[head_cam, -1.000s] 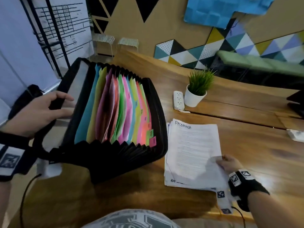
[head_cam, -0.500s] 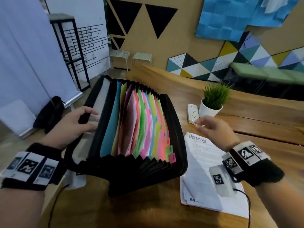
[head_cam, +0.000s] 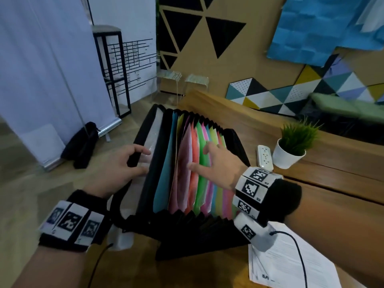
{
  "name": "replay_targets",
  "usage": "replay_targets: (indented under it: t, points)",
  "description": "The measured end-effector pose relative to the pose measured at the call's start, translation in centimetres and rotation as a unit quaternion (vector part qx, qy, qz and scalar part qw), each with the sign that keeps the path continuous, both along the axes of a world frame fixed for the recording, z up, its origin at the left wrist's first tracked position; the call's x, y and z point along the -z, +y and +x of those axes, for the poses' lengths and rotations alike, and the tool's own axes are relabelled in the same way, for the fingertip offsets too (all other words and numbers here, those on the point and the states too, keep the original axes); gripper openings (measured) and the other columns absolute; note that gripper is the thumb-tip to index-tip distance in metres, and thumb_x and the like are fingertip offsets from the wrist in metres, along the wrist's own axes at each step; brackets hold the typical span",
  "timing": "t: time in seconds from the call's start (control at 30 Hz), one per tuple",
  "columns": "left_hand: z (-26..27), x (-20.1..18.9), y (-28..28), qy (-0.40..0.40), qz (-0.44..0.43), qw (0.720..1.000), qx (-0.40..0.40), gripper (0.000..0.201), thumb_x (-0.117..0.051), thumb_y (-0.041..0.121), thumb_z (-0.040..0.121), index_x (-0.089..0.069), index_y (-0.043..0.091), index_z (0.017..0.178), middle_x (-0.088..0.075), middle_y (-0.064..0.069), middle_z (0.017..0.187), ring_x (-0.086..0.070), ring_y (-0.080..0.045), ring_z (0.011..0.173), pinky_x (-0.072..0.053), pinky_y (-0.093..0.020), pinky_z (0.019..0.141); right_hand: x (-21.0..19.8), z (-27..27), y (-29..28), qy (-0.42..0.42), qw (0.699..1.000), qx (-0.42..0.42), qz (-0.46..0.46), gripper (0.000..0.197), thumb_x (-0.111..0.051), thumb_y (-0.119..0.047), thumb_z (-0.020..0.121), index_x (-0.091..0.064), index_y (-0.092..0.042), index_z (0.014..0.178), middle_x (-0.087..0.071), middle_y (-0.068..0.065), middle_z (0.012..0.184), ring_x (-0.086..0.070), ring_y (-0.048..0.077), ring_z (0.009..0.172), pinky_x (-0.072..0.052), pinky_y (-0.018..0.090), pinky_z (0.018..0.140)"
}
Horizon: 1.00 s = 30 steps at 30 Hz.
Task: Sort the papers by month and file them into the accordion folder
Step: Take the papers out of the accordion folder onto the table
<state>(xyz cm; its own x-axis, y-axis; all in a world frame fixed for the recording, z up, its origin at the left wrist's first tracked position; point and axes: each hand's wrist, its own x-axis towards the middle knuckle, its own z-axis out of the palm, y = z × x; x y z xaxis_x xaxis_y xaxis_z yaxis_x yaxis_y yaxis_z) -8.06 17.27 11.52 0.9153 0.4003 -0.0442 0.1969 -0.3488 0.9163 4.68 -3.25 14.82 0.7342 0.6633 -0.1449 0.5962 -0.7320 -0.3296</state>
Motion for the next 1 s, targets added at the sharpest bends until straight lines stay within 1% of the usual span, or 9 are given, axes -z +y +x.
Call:
replay_targets:
  t: [0.17, 0.27, 0.37, 0.5, 0.63, 0.7, 0.77, 0.9, 1.0]
  points:
    - [0.0, -0.1, 0.3, -0.006, -0.025, 1.0, 0.006, 0.033, -0.077, 0.019, 0.069, -0.062, 0.037, 0.094, -0.065, -0.007, 0.104, -0.064, -0.033, 0.097, -0.052, -0.053, 0.087, -0.8, 0.3, 0.8, 0.019, 0.995, -0.039, -0.092, 0.058, -0.057, -0.051, 0.084, -0.044, -0.013, 0.127, -0.057, 0.007, 0.112, -0.058, 0.022, 0.094, -0.051, 0.034, 0.08]
    - [0.4, 0.8, 0.6, -0.015, -0.03, 0.999, 0.012, 0.034, -0.075, 0.009, 0.075, -0.06, 0.027, 0.099, -0.063, -0.008, 0.104, -0.063, -0.029, 0.094, -0.053, -0.04, 0.08, -0.5, 1.0, 1.4, 0.011, 0.991, -0.031, -0.127, 0.055, -0.056, -0.06, 0.081, -0.059, -0.006, 0.092, -0.059, 0.006, 0.077, -0.055, 0.018, 0.066, -0.047, 0.027, 0.06]
    - [0.6, 1.2, 0.4, -0.013, -0.02, 1.0, 0.019, 0.032, -0.073, 0.02, 0.074, -0.06, 0.037, 0.097, -0.063, -0.003, 0.108, -0.062, -0.022, 0.093, -0.047, -0.031, 0.074, 0.6, 1.5, 2.4, 0.075, 0.987, -0.006, -0.141, 0.062, -0.041, -0.07, 0.081, -0.042, -0.014, 0.054, -0.041, 0.0, 0.053, -0.04, 0.013, 0.046, -0.029, 0.024, 0.048]
    - [1.0, 1.4, -0.1, -0.022, -0.03, 0.999, 0.024, 0.033, -0.072, 0.021, 0.07, -0.059, 0.033, 0.099, -0.066, -0.005, 0.107, -0.064, -0.02, 0.091, -0.045, -0.023, 0.068, 2.5, 1.9, 2.5, 0.135, 0.98, -0.016, -0.145, 0.031, -0.067, -0.041, 0.079, -0.044, -0.031, 0.061, -0.045, -0.011, 0.066, -0.04, 0.002, 0.057, -0.035, 0.017, 0.053]
    - [1.2, 1.4, -0.1, -0.038, -0.047, 0.998, 0.031, 0.033, -0.066, -0.004, 0.081, -0.059, 0.018, 0.105, -0.065, -0.012, 0.106, -0.063, -0.01, 0.074, -0.046, -0.013, 0.054, 0.6, 2.3, 1.4, 0.095, 0.989, 0.024, -0.11, 0.022, -0.059, -0.022, 0.087, -0.049, -0.02, 0.068, -0.046, -0.005, 0.071, -0.05, 0.012, 0.066, -0.046, 0.023, 0.065]
    - [1.1, 1.4, 0.2, -0.037, -0.046, 0.998, 0.033, 0.033, -0.065, -0.003, 0.082, -0.059, 0.02, 0.105, -0.066, -0.011, 0.106, -0.063, -0.012, 0.077, -0.047, -0.014, 0.055, -1.9, 2.5, -0.5, 0.141, 0.986, 0.091, -0.008, 0.004, -0.057, -0.016, 0.09, -0.059, -0.012, 0.089, -0.051, 0.0, 0.079, -0.057, 0.015, 0.063, -0.05, 0.019, 0.054]
    - [1.0, 1.4, 0.5, -0.035, -0.042, 0.998, 0.029, 0.033, -0.066, -0.002, 0.081, -0.06, 0.022, 0.103, -0.065, -0.006, 0.101, -0.063, -0.007, 0.077, -0.047, -0.015, 0.058, -4.3, 2.8, -3.8, 0.173, 0.97, 0.135, 0.103, 0.004, -0.059, -0.01, 0.089, -0.062, -0.01, 0.09, -0.058, 0.005, 0.076, -0.057, 0.014, 0.053, -0.044, 0.017, 0.042]
    - [0.5, 1.4, 0.9, -0.046, -0.045, 0.998, 0.027, 0.039, -0.069, -0.004, 0.078, -0.06, 0.026, 0.101, -0.065, -0.002, 0.091, -0.062, -0.004, 0.076, -0.048, -0.011, 0.065, -5.2, 3.7, -11.9, 0.123, 0.952, 0.185, 0.209, 0.005, -0.067, -0.013, 0.082, -0.072, -0.011, 0.081, -0.07, 0.014, 0.077, -0.057, 0.018, 0.061, -0.043, 0.027, 0.06]
    - [0.4, 1.0, 0.2, -0.06, -0.071, 0.995, 0.031, 0.041, -0.055, -0.014, 0.083, -0.056, 0.019, 0.107, -0.071, 0.015, 0.073, -0.065, 0.001, 0.069, -0.048, -0.007, 0.061, -2.7, 3.7, -18.1, 0.133, 0.924, 0.27, 0.236, 0.006, -0.065, -0.015, 0.084, -0.071, -0.016, 0.086, -0.072, 0.008, 0.083, -0.063, 0.021, 0.072, -0.048, 0.03, 0.07]
